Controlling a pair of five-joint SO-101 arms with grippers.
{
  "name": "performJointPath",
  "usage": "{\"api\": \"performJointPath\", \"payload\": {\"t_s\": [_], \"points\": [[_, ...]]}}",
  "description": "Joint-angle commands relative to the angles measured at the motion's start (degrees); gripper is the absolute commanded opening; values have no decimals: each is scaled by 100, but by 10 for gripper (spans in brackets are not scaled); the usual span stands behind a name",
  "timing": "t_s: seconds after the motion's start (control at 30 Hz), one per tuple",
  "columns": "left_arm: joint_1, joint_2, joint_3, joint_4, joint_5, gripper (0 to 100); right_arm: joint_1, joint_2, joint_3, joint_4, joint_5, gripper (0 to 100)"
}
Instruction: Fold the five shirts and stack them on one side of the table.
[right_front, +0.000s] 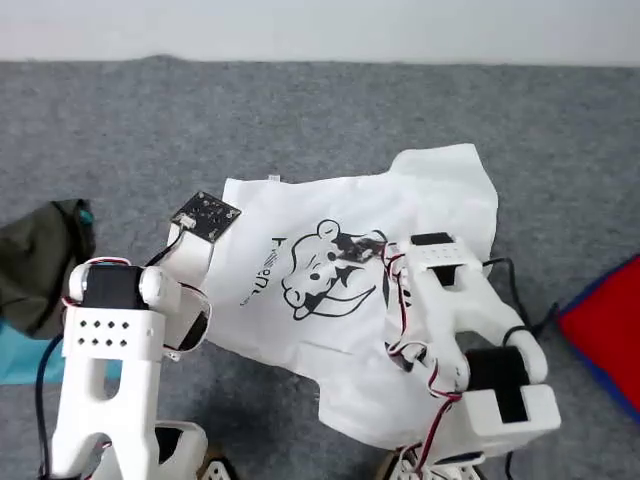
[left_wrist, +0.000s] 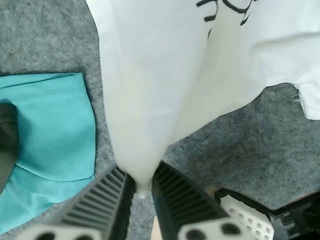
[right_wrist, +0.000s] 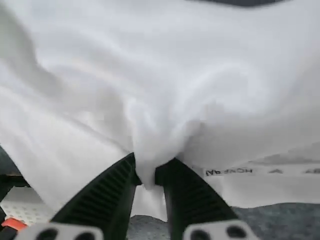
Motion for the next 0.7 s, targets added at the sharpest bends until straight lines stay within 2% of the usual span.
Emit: {"api": "performJointPath", "payload": {"t_s": [0.0, 0.17, 0.43, 0.5, 0.67], "points": [[-35, 9, -31, 176, -79, 14, 224, -4, -97, -40, 123, 11], [-35, 9, -48, 176, -79, 14, 822, -136, -352, 13, 123, 9], [-35, 9, -154, 167, -79, 14, 2316, -664, -1319, 356, 132, 9], [-35, 18, -374, 158, -70, 14, 2422, -673, -1530, 664, 176, 9], [18, 158, -1174, 62, 413, 14, 2114, -734, -1609, 1332, 976, 9]]}}
